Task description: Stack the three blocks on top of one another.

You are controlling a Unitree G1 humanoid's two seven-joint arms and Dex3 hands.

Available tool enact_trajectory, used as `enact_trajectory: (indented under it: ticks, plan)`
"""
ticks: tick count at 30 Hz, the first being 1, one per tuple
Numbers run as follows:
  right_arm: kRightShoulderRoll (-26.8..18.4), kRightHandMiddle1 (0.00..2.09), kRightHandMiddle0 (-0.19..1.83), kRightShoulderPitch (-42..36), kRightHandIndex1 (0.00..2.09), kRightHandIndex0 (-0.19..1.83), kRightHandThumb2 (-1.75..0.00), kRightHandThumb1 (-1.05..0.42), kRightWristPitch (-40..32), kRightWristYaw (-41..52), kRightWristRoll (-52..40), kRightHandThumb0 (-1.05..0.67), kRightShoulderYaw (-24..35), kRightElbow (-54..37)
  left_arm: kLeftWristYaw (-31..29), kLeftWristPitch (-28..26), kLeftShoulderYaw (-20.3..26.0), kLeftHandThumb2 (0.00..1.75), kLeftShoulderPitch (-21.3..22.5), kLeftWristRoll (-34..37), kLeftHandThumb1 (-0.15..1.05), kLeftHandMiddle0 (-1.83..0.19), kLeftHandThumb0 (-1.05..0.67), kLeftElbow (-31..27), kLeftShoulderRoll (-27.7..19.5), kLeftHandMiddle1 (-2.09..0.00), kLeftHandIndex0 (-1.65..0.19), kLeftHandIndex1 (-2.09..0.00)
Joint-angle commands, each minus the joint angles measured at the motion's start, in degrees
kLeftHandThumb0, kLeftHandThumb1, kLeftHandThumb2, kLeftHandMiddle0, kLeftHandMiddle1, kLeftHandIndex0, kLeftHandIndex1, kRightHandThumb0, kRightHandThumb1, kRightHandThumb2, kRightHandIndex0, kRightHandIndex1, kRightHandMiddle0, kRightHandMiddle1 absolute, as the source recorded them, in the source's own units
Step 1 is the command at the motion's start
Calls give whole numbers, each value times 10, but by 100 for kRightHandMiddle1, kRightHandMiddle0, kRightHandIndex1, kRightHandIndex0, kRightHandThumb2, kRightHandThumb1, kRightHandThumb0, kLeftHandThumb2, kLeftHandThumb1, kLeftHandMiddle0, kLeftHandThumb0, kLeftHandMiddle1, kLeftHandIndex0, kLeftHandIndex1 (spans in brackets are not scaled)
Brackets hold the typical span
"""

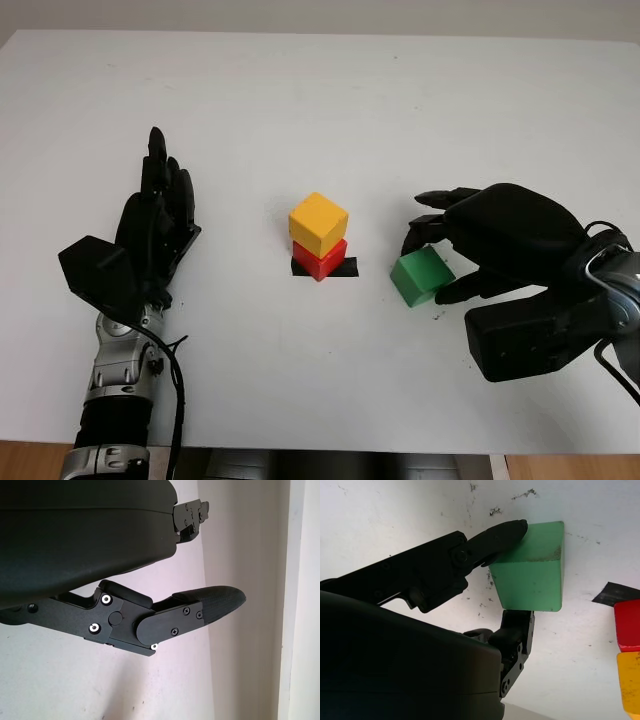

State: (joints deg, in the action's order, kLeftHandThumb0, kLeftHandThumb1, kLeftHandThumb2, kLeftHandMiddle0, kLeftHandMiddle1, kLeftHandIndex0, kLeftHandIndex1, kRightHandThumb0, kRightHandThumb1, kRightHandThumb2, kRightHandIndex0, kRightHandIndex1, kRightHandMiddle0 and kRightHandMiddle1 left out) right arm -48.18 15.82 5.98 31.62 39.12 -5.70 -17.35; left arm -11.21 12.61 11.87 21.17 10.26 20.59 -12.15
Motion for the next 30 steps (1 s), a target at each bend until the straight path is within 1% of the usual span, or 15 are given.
enact_trajectory:
  ticks: [1, 4, 8, 13, 15, 16, 18, 21, 24, 28, 30]
  plan:
    - [-2, 121, 52, -9, 8, 42, -6, -91, 7, -5, 1, -47, 4, 5, 2, -2, 0, 67, -3, -5, 105, 19, -67, -13, -7, 0, 19, 0]
    - [1, 131, 53, -13, 8, 44, -6, -92, 23, -20, -8, -48, 5, 16, 2, 0, 0, 67, -4, -8, 105, 19, -67, -14, -7, 0, 19, 0]
    - [4, 140, 49, -13, 7, 44, -5, -92, 17, -12, -23, -46, 9, 15, 1, -2, 1, 67, -5, -7, 105, 19, -67, -14, -6, 0, 19, 0]
    - [34, 140, 48, -11, 7, 46, -5, -91, -38, -5, -79, -42, 35, 14, 5, -2, 0, 67, -5, -10, 105, 19, -66, -16, -4, 0, 19, 0]
    - [45, 139, 49, -10, 8, 47, -5, -90, -49, -8, -108, -42, 47, 20, 6, -1, -2, 67, -5, -13, 105, 19, -66, -15, -4, 0, 19, 0]
    - [54, 139, 49, -7, 7, 47, -5, -91, -65, -4, -129, -42, 55, 23, 7, -1, -3, 67, -6, -15, 105, 19, -66, -16, -4, 0, 19, 0]
    - [65, 144, 46, -3, 6, 45, -6, -92, -98, 4, -161, -43, 65, 23, 10, -1, -5, 68, -7, -18, 105, 19, -66, -17, -3, 0, 19, 0]
    - [72, 150, 42, 0, 6, 44, -5, -92, -123, 8, -193, -42, 72, 20, 13, -5, -5, 67, -9, -16, 105, 19, -66, -21, -2, 0, 19, 0]
    - [77, 154, 42, 0, 7, 47, -5, -92, -113, -4, -212, -41, 76, 27, 12, -6, -5, 67, -9, -15, 105, 19, -65, -21, -2, 0, 19, 0]
    - [83, 158, 42, 1, 8, 49, -5, -91, -94, -28, -218, -41, 77, 36, 14, -8, -6, 66, -9, -17, 105, 19, -64, -21, -3, 0, 19, 0]
    - [84, 159, 42, 2, 8, 50, -5, -90, -85, -40, -221, -38, 79, 38, 15, -8, -6, 66, -9, -18, 105, 19, -63, -22, -2, 0, 19, 0]
